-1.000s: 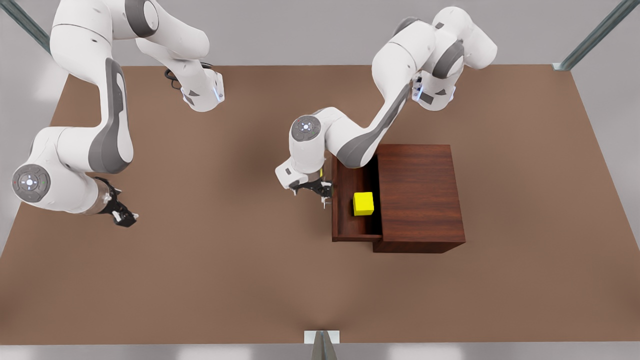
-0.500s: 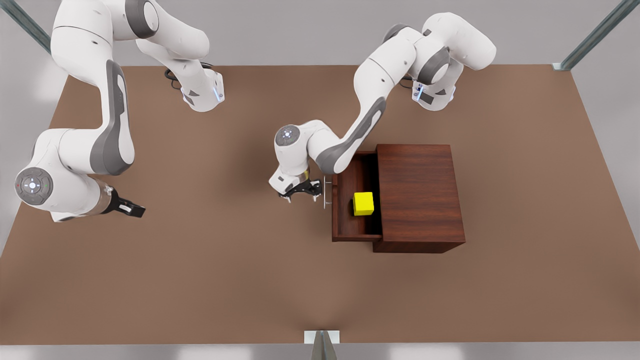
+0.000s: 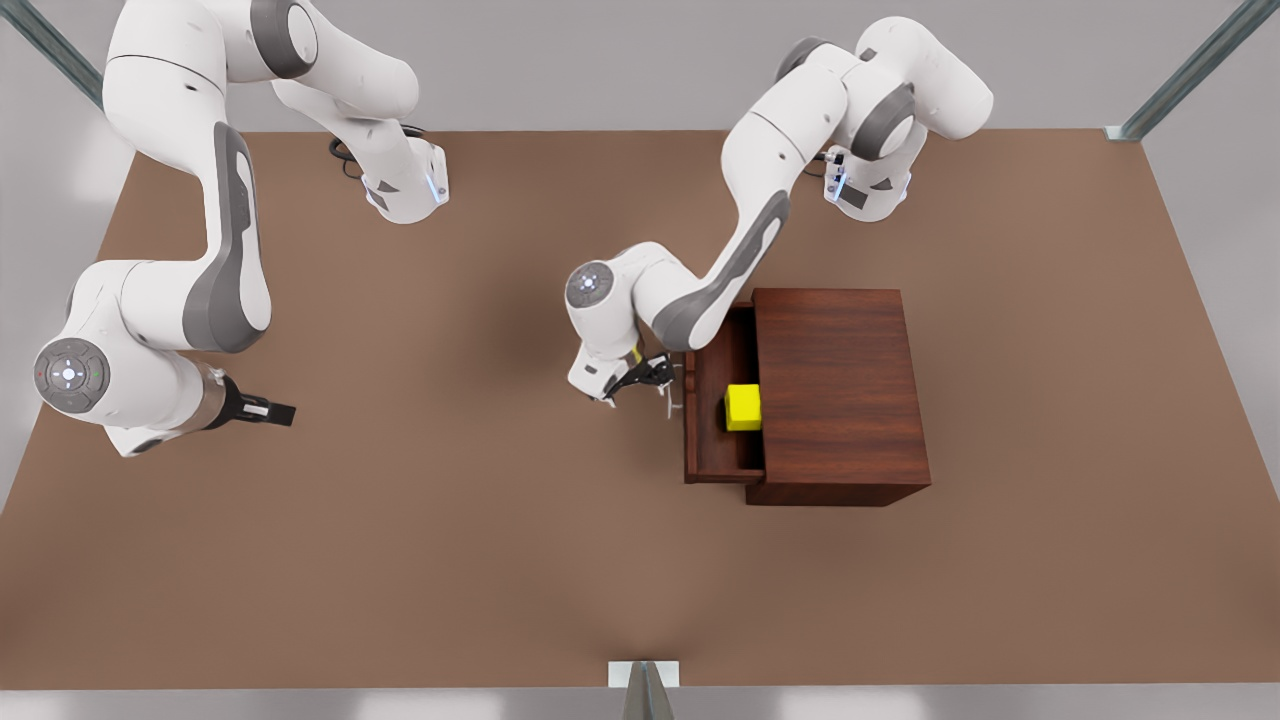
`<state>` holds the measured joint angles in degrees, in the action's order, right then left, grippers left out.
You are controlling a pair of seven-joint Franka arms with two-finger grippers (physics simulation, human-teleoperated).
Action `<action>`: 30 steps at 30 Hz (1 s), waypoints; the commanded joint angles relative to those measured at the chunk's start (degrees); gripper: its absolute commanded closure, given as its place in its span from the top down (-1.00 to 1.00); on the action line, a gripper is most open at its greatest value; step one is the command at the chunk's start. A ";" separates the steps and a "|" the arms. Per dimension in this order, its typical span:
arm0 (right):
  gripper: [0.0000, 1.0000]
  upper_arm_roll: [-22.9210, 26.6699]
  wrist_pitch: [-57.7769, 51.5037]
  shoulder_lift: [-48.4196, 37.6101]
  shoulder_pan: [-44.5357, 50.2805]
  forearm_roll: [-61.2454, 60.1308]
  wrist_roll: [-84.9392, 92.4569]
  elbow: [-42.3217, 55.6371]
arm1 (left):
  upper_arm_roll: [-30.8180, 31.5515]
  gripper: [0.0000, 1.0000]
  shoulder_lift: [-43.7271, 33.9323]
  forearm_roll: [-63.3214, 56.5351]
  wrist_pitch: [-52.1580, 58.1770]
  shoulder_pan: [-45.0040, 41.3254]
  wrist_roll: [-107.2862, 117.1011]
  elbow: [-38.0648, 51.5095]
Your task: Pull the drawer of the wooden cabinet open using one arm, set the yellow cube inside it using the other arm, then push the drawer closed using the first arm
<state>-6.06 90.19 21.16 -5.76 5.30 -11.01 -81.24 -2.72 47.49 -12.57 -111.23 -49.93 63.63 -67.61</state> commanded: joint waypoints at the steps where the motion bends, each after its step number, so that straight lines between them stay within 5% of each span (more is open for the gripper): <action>1: 1.00 0.00 -0.02 -0.07 -0.05 -0.03 8.64 0.03 | -0.01 1.00 -0.20 0.09 2.07 0.36 0.89 -0.51; 28: 1.00 -0.79 -3.36 -0.07 0.13 -1.00 6.44 0.12 | -0.10 1.00 -6.88 2.91 6.47 10.29 -23.64 -7.01; 30: 1.00 -0.79 -3.44 -0.07 0.13 -0.91 6.44 0.12 | -0.45 1.00 -15.13 4.75 16.73 11.17 -23.55 -4.82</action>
<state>-6.83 87.33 21.16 -5.62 4.46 -5.03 -81.15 -2.98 34.17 -8.83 -102.68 -38.79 50.73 -72.82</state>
